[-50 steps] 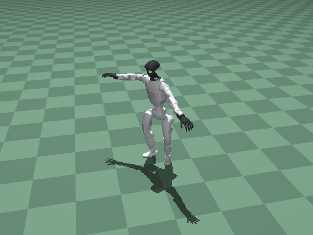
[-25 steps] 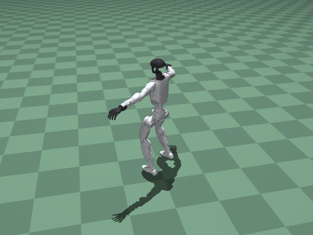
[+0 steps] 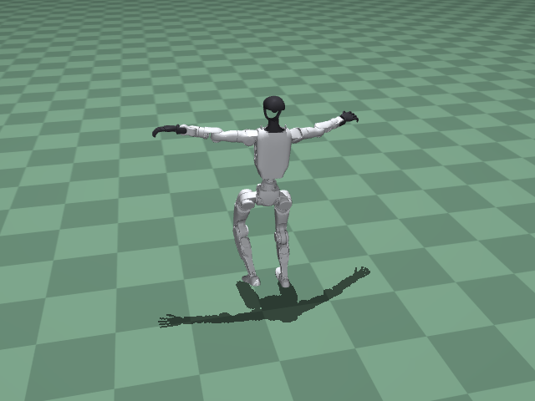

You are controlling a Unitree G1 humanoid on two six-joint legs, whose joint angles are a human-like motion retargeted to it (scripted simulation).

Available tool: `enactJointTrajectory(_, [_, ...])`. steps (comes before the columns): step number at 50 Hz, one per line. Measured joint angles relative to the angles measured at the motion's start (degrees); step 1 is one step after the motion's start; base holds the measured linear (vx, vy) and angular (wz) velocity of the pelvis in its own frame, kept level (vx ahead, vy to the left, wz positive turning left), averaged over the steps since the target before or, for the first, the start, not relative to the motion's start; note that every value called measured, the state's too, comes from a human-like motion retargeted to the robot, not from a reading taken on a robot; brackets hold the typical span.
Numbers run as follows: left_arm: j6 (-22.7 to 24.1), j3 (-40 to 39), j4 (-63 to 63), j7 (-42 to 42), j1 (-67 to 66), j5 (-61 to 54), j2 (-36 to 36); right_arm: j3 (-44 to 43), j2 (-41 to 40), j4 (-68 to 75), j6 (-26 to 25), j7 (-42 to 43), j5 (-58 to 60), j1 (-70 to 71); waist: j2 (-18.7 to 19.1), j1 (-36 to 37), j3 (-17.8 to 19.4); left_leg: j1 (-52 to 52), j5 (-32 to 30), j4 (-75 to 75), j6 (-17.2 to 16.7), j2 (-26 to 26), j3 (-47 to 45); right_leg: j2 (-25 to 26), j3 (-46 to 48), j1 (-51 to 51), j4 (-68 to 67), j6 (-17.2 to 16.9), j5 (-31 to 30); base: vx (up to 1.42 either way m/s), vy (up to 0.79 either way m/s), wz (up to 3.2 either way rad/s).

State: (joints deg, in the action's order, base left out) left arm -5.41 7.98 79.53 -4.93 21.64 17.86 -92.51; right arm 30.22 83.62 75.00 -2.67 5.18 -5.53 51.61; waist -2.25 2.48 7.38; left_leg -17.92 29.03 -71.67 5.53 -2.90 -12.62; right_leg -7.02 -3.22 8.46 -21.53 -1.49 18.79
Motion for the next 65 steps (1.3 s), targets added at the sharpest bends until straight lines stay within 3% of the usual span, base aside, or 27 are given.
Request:
enactJointTrajectory(3, [-1.25,2.16,1.84,2.50,0.79,-4.25,2.10,-1.28,-3.37,1.26,-2.41,2.38,1.13,-1.37,-2.09,-5.01,-4.81,8.46,-8.25,11.29,-2.01,8.41,1.96,-1.50,-1.73,-0.62,16.55,-4.17,-19.22,-0.99,-0.16,0.14])
enactJointTrajectory(5, [-1.51,2.74,2.87,1.15,0.22,-4.46,2.68,-3.04,-5.36,2.67,-4.04,-0.01,3.23,-3.20,-2.94,-6.99,-7.87,13.60,-17.78,22.14,-3.40,12.93,5.06,-2.45,-0.78,1.45,21.21,-7.41,-26.52,-1.09,-0.12,-0.22])
enactJointTrajectory(7, [-1.61,2.71,3.12,0.31,-0.52,-4.31,2.06,-3.86,-5.71,3.51,-4.21,-1.10,4.05,-4.30,-1.98,-7.39,-8.99,17.47,-19.32,33.31,-4.06,13.40,7.97,-2.23,2.36,2.96,21.29,-7.29,-24.04,-1.20,-0.11,-0.55])
enactJointTrajectory(10, [-0.82,1.92,2.55,0.78,-0.94,-5.94,0.06,-2.96,-2.62,3.26,-1.65,0.10,2.07,-4.62,2.58,-5.64,-5.87,22.03,-7.89,48.06,-4.20,8.57,9.60,0.82,3.34,3.37,10.92,-2.77,-14.64,-1.33,-0.09,-0.78])
enactJointTrajectory(13, [-0.72,0.06,2.49,-1.21,0.70,-2.05,-2.33,-1.72,2.42,3.46,-0.29,-2.72,1.21,-1.91,6.98,-2.96,-2.55,19.18,0.92,53.12,-2.10,2.58,7.67,1.35,6.16,9.40,-21.39,0.96,-0.61,-1.34,-0.14,-0.55])
enactJointTrajectory(15, [-2.17,-0.53,2.24,-1.06,1.48,0.17,-3.17,-1.57,4.26,4.02,-1.02,-2.94,0.37,-0.78,6.19,-2.13,-2.04,13.30,0.25,52.22,0.01,2.20,7.68,-1.51,5.79,10.02,-36.85,2.11,6.00,-1.26,-0.26,0.01])
enactJointTrajectory(17, [-3.39,-0.54,2.13,2.19,1.14,-0.28,-2.03,-2.13,4.28,4.45,-1.27,-0.13,-1.21,-1.84,4.98,-0.55,-3.18,7.64,-6.72,53.88,-1.40,1.90,7.29,-1.10,2.43,6.49,-40.60,1.31,7.60,-1.22,-0.30,-0.17])
enactJointTrajectory(20, [-3.19,-0.76,2.78,7.82,-0.92,-3.99,2.11,-4.44,2.18,4.23,-0.51,4.67,-3.76,-6.37,5.99,3.92,-5.48,5.09,-22.04,64.87,-5.62,-2.12,5.72,3.62,-1.62,-3.66,-31.56,-0.33,0.17,-1.21,-0.35,-0.82])
enactJointTrajectory(22, [-2.25,-1.11,3.18,8.61,-2.19,-6.14,4.70,-5.87,1.06,3.88,0.07,5.52,-4.24,-8.48,6.44,6.40,-6.61,3.32,-27.06,69.15,-8.30,-4.36,5.18,3.75,-1.27,-11.12,-19.75,-0.73,-8.10,-1.27,-0.43,-0.84])
enactJointTrajectory(23, [-1.97,-1.26,3.19,8.60,-2.45,-6.98,5.60,-6.34,0.85,3.77,0.17,5.64,-4.30,-8.84,5.91,7.39,-6.91,2.08,-26.65,69.86,-9.08,-4.61,4.79,2.43,-0.16,-14.19,-13.33,-0.98,-10.21,-1.36,-0.48,-0.53])
enactJointTrajectory(25, [-2.04,-1.39,2.67,8.83,-1.36,-8.57,6.43,-7.58,1.09,3.63,-0.31,6.08,-4.50,-8.46,3.65,8.14,-5.45,-0.83,-22.51,67.19,-8.55,-3.59,4.01,-1.12,4.36,-19.86,0.67,-2.05,-6.39,-1.47,-0.52,-0.05])
enactJointTrajectory(27, [-2.64,-0.42,1.99,7.73,2.30,-7.48,5.26,-7.78,1.74,3.27,-0.97,5.80,-4.97,-6.76,0.20,7.41,-2.05,-6.18,-14.80,53.47,-5.43,-2.12,2.32,-3.97,8.21,-20.97,8.40,-3.21,4.47,-1.52,-0.51,0.39])
enactJointTrajectory(30, [-3.43,2.66,1.90,5.24,8.42,-2.59,3.22,-5.92,1.87,2.25,-0.27,5.42,-5.08,-3.41,-0.13,5.70,2.48,-12.93,-1.35,25.46,-0.30,-5.16,1.65,-2.90,9.13,-12.40,-0.61,0.03,15.56,-1.39,-0.36,0.26])
enactJointTrajectory(33, [-5.41,5.41,1.68,6.10,10.87,-0.86,3.86,-4.74,0.12,1.65,-0.32,7.76,-3.96,-1.87,0.27,1.26,1.56,-12.29,3.28,13.94,0.70,-4.63,3.56,-1.64,10.84,-0.31,-11.50,-0.78,14.20,-1.16,-0.26,0.72])
enactJointTrajectory(37, [-6.06,6.82,1.38,9.74,12.14,-2.69,7.50,-8.26,-3.94,2.47,-1.61,10.73,-3.39,-6.99,-0.99,-5.56,-2.54,0.36,3.92,21.59,-0.31,-0.37,3.63,-1.58,13.63,0.97,2.61,-3.63,0.00,-1.00,-0.12,1.09])
enactJointTrajectory(40, [-4.79,5.58,2.21,12.42,10.44,-8.87,8.92,-13.58,-8.31,2.34,-2.69,12.12,-1.10,-14.60,-3.50,-8.22,-6.11,10.57,-6.36,33.93,-0.99,4.50,5.77,-2.19,10.54,2.02,14.79,-4.54,-17.31,-1.08,0.04,0.39])
enactJointTrajectory(42, [-3.90,3.00,2.99,13.12,8.52,-15.41,8.09,-15.32,-11.00,1.53,-3.26,12.91,0.65,-18.15,-4.29,-8.99,-7.54,15.33,-15.70,40.95,-2.20,6.24,9.08,-1.39,5.98,3.85,18.27,-4.39,-22.84,-1.19,0.04,-0.12])
enactJointTrajectory(43, [-3.73,1.38,3.29,13.07,7.52,-18.88,7.33,-15.28,-11.96,1.17,-3.30,13.38,0.97,-18.79,-4.13,-8.98,-7.60,17.47,-17.62,44.36,-2.86,6.06,9.96,-0.62,4.41,4.76,17.97,-3.70,-21.86,-1.26,0.05,-0.43])
enactJointTrajectory(45, [-3.64,-1.53,3.72,11.70,5.55,-23.34,5.36,-13.91,-12.87,0.75,-2.77,13.61,0.46,-17.75,-2.74,-7.94,-6.33,20.75,-14.54,51.08,-3.47,3.79,9.13,1.74,3.34,7.03,12.44,-1.73,-15.30,-1.33,0.06,-0.74])
enactJointTrajectory(48, [-3.94,-4.35,3.93,6.06,2.61,-19.40,1.79,-9.08,-11.54,1.11,-1.59,10.53,-1.72,-11.11,0.07,-4.14,-2.52,19.77,-3.09,55.81,-1.81,-0.50,4.41,4.65,4.90,14.53,-12.89,0.02,-3.02,-1.37,0.05,-0.95])
enactJointTrajectory(50, [-4.54,-4.91,3.41,2.39,0.96,-11.70,-0.24,-6.04,-9.70,1.22,-1.67,7.55,-3.48,-6.58,-0.34,-1.54,-0.60,14.43,1.76,52.85,1.32,-0.62,3.40,3.15,5.20,18.84,-31.46,0.95,3.68,-1.30,-0.04,-0.56])
enactJointTrajectory(53, [-5.90,-4.72,2.03,3.85,-1.74,-5.03,-0.77,-3.67,-7.91,1.19,-1.28,8.36,-6.14,-4.04,-2.20,2.34,0.25,6.34,-1.49,50.82,2.23,0.37,3.42,2.13,2.47,16.15,-44.06,1.29,8.50,-1.19,-0.15,-0.19])
enactJointTrajectory(56, [-7.01,-5.70,1.30,10.36,-4.31,-7.71,2.00,-4.65,-8.42,1.89,-1.22,12.36,-8.92,-4.54,-2.26,7.01,-0.84,3.06,-14.76,59.40,-0.73,-0.83,2.84,3.97,1.36,5.95,-38.22,0.39,6.90,-1.13,-0.23,-0.32])
enactJointTrajectory(58, [-6.40,-6.81,1.19,13.60,-5.86,-10.40,4.92,-6.19,-8.75,2.40,-0.92,14.42,-10.12,-5.85,-1.04,10.50,-2.33,1.70,-25.71,66.74,-3.82,-2.90,2.72,5.65,1.50,-1.37,-29.38,0.47,1.43,-1.19,-0.28,-0.54])
enactJointTrajectory(60, [-5.42,-7.37,1.06,15.05,-6.71,-11.77,7.36,-7.33,-8.48,2.63,-0.40,15.78,-10.63,-6.64,-0.32,13.94,-3.71,-0.23,-31.70,71.25,-7.01,-4.65,2.03,5.25,2.60,-7.28,-19.92,1.22,-5.41,-1.27,-0.30,-0.51])
enactJointTrajectory(62, [-4.72,-6.85,0.54,15.86,-6.03,-12.07,8.73,-7.60,-7.34,2.40,0.02,17.05,-10.55,-5.96,-1.38,15.81,-3.72,-2.68,-28.61,70.01,-6.85,-3.98,1.04,2.18,4.29,-11.67,-9.11,1.10,-7.39,-1.39,-0.34,0.06])
enactJointTrajectory(65, [-4.73,-4.27,0.35,14.85,-1.10,-9.74,8.47,-5.97,-5.17,2.06,-0.05,17.55,-9.98,-1.90,-5.37,14.29,-0.76,-11.54,-15.56,48.31,-2.97,0.10,1.75,-3.32,5.02,-13.85,2.68,-0.64,5.23,-1.46,-0.33,0.96])
